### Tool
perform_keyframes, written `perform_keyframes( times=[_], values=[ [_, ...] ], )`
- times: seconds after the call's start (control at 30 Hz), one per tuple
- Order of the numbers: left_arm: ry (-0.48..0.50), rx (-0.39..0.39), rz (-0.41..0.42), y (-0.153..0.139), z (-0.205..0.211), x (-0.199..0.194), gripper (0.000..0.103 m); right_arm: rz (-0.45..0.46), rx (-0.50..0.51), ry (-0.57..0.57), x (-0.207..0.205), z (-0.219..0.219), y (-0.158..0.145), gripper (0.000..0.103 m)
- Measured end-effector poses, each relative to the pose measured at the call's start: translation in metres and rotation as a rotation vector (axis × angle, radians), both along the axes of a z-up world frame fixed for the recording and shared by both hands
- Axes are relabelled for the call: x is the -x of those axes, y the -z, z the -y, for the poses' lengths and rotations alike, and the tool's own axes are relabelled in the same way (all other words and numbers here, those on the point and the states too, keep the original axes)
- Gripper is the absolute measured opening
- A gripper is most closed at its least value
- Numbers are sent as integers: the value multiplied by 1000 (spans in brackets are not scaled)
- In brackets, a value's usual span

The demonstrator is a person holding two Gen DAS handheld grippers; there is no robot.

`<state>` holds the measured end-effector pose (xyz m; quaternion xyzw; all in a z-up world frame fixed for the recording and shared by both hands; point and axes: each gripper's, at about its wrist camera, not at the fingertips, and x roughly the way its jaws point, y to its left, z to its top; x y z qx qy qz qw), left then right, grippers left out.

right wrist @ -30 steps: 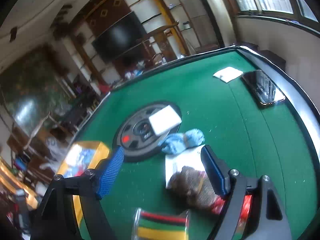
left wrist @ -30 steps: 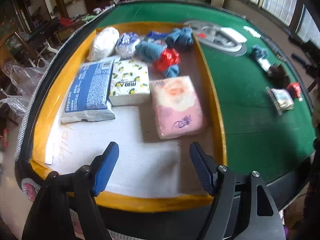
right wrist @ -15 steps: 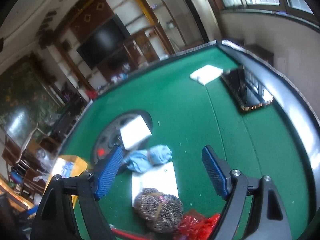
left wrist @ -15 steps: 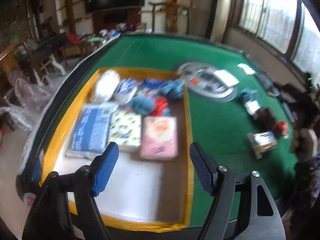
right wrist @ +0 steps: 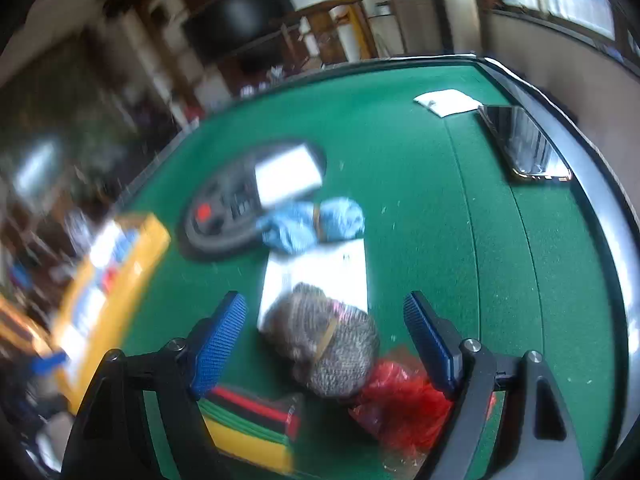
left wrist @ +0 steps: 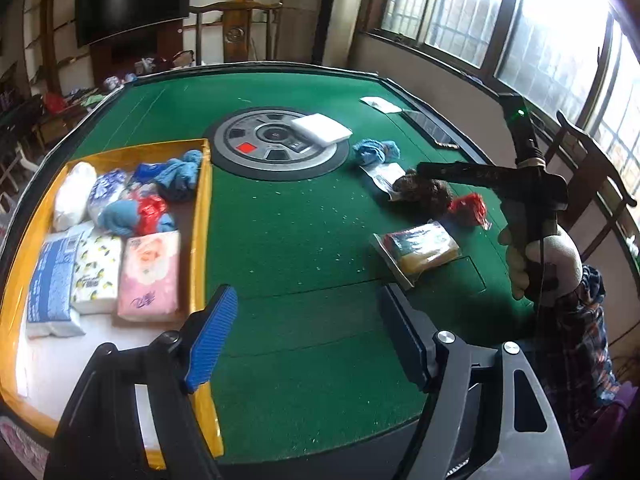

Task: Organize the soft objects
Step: 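Grasp the striped rainbow bag with left tool while right tool grasps knitted ball, then carry striped bag into tray with left tool while right tool holds knitted ball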

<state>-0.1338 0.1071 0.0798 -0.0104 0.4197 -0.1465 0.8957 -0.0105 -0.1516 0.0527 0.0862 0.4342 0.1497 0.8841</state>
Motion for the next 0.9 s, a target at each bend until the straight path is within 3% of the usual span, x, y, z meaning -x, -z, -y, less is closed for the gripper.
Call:
perform_keyframes(
  times=[0.1, 0.13, 0.17, 0.33, 0.53, 0.7, 0.87, 0.9],
  values=[
    [58, -31, -10, 6, 21, -10, 73, -19, 138, -31, 0, -23, 13, 74],
    [86, -50, -4, 8, 31, -14, 73, -20, 167, -30, 0, -26, 15, 61],
    [113, -83, 4, 9, 41, -17, 73, -20, 187, -24, 1, -27, 16, 60],
    [333, -247, 101, 20, 100, -27, 73, 2, 106, 71, 5, -1, 6, 58],
    [507, -333, 67, 41, 144, -59, 73, -27, -111, 159, 1, 43, 4, 59],
    [602, -327, 14, 57, 161, -72, 74, -91, -220, 196, -6, 58, 15, 59],
    [591, -224, -40, 59, 166, -83, 77, -60, -237, 218, -3, 62, 9, 59],
    [579, -217, -46, 58, 167, -82, 70, -49, -235, 222, -2, 63, 7, 59]
  ],
)
